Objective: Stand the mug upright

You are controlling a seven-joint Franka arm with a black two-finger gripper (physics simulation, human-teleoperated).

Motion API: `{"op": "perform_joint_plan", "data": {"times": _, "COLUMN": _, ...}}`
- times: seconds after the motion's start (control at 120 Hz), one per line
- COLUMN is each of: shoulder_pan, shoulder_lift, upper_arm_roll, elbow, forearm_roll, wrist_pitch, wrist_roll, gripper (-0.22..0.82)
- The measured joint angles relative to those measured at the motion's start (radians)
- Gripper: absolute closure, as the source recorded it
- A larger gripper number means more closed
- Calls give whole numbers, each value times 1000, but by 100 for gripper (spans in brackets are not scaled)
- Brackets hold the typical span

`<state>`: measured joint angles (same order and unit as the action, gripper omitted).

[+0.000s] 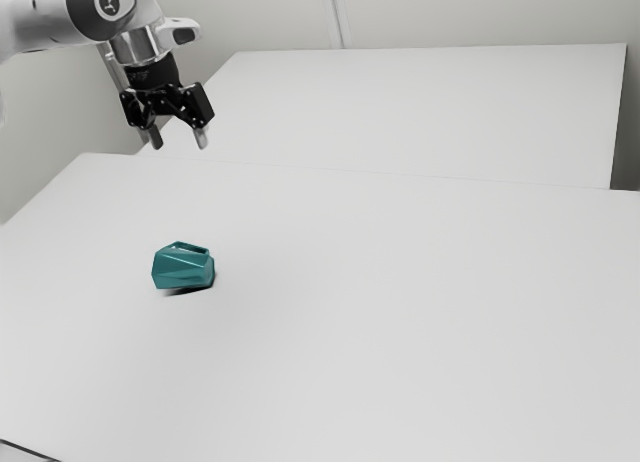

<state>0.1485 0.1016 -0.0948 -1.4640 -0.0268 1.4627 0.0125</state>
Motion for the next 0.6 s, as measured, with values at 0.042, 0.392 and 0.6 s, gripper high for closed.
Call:
{"op": "perform_joint_plan", "data": {"times": 0.042, "shoulder_pan": -1, "shoulder_lift": 0, "upper_arm_roll": 0, "elbow": 0, "forearm_roll": -2, "wrist_pitch": -1, "wrist_roll": 1, "gripper": 0}}
{"op": "perform_joint_plan", "data": {"times": 0.392, "shoulder_pan": 2, "shoulder_lift": 30, "upper_arm_roll": 120, "elbow": 5, "forearm_roll": -28, "wrist_pitch": -5, "wrist_roll": 10, "gripper": 0}}
{"op": "perform_joint_plan", "data": {"times": 0.6, "shoulder_pan": 9, "shoulder_lift": 69, "upper_arm_roll": 258, "elbow": -1, "forearm_roll": -94, "wrist_pitch": -27, "wrist_roll": 27, "gripper": 0}}
